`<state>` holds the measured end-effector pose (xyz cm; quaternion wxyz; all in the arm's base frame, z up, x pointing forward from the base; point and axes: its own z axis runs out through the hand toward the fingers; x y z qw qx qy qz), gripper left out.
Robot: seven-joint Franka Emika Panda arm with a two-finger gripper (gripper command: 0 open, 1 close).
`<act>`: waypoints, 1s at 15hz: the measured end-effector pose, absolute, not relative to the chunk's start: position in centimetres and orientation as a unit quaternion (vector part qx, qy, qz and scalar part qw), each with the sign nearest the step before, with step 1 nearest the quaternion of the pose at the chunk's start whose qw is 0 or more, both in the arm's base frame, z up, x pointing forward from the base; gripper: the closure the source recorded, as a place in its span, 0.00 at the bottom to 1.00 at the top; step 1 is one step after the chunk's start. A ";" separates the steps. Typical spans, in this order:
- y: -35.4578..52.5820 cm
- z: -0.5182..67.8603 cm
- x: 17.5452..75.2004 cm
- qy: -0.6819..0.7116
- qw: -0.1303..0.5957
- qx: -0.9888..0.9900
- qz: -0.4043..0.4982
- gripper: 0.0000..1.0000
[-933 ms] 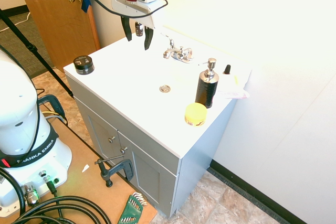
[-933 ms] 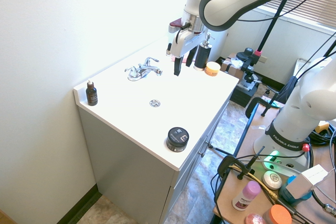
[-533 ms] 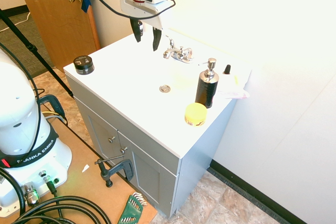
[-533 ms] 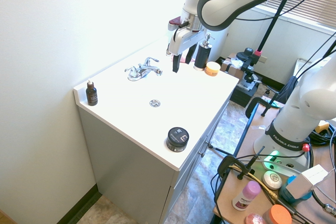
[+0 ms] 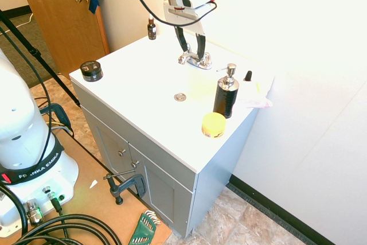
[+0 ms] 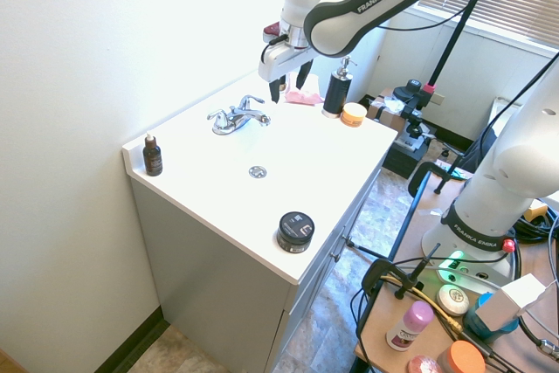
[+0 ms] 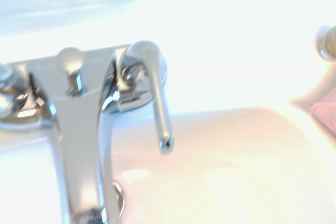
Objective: Turn off the cold water
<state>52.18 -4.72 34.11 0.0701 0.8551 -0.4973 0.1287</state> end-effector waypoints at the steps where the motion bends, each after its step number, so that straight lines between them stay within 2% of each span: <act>1: -5.2 33.4 53.0 -0.500 0.074 0.853 0.132 0.00; 7: -4.6 31.0 56.5 -0.502 0.080 0.851 0.136 0.00; 15: -8.4 28.8 56.7 -0.513 0.107 0.839 0.147 0.00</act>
